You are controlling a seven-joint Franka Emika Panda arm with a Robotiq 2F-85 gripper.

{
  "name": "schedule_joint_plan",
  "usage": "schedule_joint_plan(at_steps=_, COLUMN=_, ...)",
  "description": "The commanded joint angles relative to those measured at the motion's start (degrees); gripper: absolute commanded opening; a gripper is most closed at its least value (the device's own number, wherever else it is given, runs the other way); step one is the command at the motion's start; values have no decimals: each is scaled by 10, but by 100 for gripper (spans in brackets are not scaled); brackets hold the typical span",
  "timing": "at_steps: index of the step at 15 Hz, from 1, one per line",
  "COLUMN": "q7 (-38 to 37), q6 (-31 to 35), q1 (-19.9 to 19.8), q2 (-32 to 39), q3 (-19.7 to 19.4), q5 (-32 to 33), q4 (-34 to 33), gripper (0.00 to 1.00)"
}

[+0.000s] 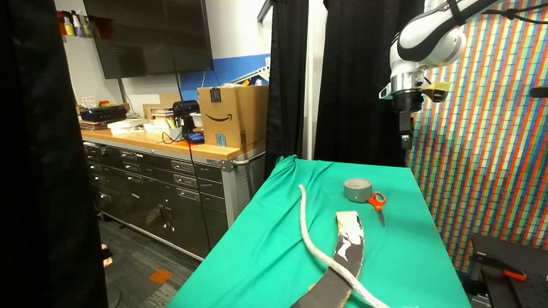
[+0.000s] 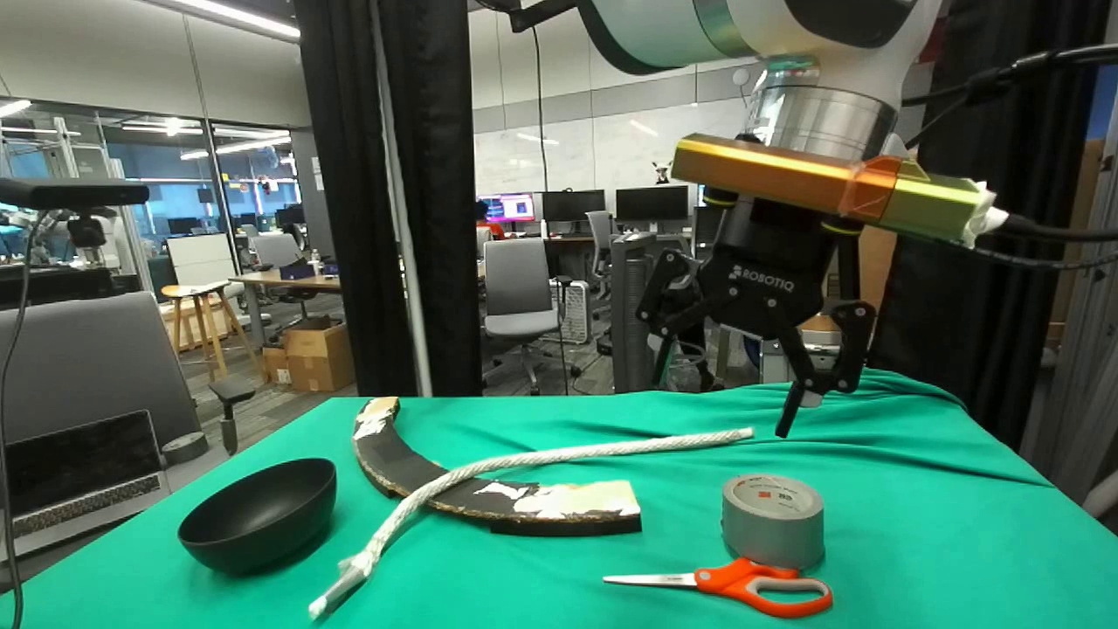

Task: Put the gray tape in the black bowl

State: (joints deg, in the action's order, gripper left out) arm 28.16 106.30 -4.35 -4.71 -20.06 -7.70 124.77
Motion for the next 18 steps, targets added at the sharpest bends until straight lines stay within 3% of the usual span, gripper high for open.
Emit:
schedule_joint_plan(at_steps=1, q7=2, q6=-1, q1=-25, q2=1, q3=25, q5=-2, q4=-1, gripper=100)
schedule_joint_plan(at_steps=11, q7=-65, q6=12, q1=-48, q2=25, q3=45, q5=-88, q4=-41, gripper=100)
schedule_joint_plan(at_steps=18, q7=-96, q6=102, q1=-52, q2=67, q3=57, q5=-102, q4=-58, gripper=100)
